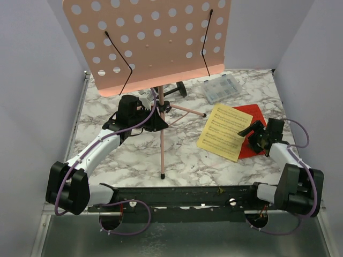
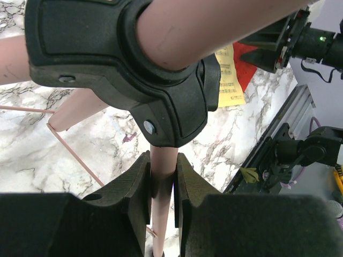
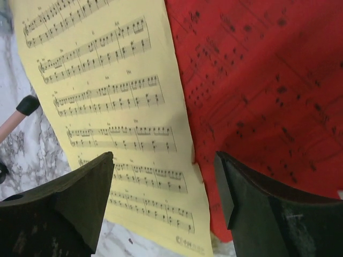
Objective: Set up the instrument practice props
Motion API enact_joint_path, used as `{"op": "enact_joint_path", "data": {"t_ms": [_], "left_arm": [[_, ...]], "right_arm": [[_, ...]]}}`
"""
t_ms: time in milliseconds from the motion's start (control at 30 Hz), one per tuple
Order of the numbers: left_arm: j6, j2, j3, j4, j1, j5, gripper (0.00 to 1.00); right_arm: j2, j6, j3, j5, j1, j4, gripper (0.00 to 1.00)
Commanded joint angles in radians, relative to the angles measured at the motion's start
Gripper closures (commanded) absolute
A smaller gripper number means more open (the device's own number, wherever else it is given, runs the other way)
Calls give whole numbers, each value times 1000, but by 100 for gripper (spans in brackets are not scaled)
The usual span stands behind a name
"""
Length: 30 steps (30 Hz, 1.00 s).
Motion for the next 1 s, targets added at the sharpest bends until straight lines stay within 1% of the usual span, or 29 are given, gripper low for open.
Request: {"op": "enact_joint_path", "data": {"t_ms": [0,67,100,167,333,433,567,667,767,867,900,967], "left_arm": [[-10,-2,-23,-93,7,-25,100],[-10,4,-21,-94,7,-22,100],[-12,6,-20,-94,7,-18,100],[-13,9,-20,-94,7,-15,100],[-12,16,-20,-94,7,-15,100],[-11,15,-21,-95,7,-20,100],[-10,16,-20,-94,7,-22,100],[-11,21,-20,-94,7,-20,100],[-12,26,-18,-94,7,-20,100],[-13,25,-18,-94,7,-17,100],[-13,25,-18,-94,7,-19,100],[-12,20,-18,-96,7,-22,100]], "right_arm": [[95,-108,50,-66,-27,144,19],[112,-112,44,-58,-38,174,19],[119,-119,30,-82,-48,220,19],[148,-123,14,-168,-65,289,19],[249,-100,4,-306,-72,378,21],[278,-78,-15,-386,-71,429,24],[272,-45,-71,-563,-72,595,25],[259,45,-118,-645,-72,739,27],[210,158,-188,-603,-71,851,31],[173,312,-287,-459,-72,947,37],[177,369,-312,-416,-71,969,40],[222,411,-354,-367,-72,1081,49]]}}
